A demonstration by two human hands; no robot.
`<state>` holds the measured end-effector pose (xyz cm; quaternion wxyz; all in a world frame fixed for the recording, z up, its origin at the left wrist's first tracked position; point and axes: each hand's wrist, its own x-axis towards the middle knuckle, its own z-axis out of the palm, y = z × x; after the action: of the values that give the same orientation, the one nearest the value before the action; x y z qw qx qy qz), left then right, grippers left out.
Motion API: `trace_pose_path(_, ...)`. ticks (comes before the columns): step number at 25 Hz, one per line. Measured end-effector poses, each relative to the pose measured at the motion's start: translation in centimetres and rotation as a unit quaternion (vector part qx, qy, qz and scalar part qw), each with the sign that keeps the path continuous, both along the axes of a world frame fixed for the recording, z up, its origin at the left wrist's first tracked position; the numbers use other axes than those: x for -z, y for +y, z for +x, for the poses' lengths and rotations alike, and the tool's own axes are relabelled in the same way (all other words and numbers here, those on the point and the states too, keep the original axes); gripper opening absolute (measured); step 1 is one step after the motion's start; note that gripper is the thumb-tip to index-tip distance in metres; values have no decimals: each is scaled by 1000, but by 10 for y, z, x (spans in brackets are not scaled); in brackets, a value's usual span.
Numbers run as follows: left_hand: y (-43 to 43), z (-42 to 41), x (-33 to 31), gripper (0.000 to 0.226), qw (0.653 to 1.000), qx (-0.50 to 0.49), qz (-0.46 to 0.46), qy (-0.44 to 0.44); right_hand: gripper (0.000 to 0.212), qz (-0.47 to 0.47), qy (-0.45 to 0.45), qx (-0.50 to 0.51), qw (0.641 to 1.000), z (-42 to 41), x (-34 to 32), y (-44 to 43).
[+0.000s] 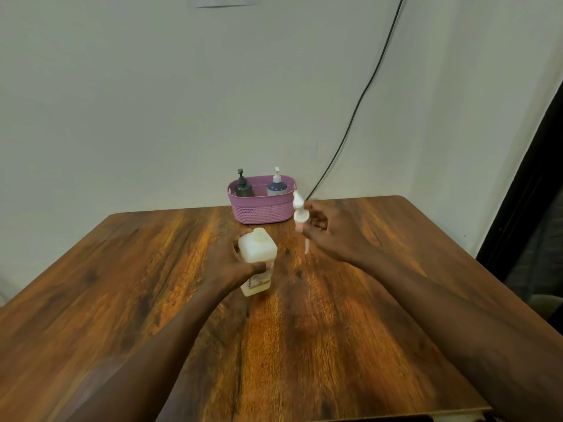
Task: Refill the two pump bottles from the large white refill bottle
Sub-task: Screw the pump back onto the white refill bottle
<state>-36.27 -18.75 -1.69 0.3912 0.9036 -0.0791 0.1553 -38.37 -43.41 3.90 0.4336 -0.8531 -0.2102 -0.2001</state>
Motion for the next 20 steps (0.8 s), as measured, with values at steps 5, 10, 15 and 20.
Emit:
trace_pose_path(5, -7, 1, 1, 83, 999, -21, 42, 22, 36, 232, -30, -14, 972, -5, -42, 17)
trace_pose_path(10, -15, 2, -1, 80, 998, -26, 57, 26, 37, 244, -56, -28, 968, -5, -52, 20)
trace_pose_path(15, -16, -3, -1, 81, 1000, -1, 23, 19, 35, 263, -30, -36, 964, -5, -52, 18)
trace_pose_path(20, -14, -8, -4, 81, 999, 18, 22, 15, 34, 272, 12, -48, 961, -8, -45, 18)
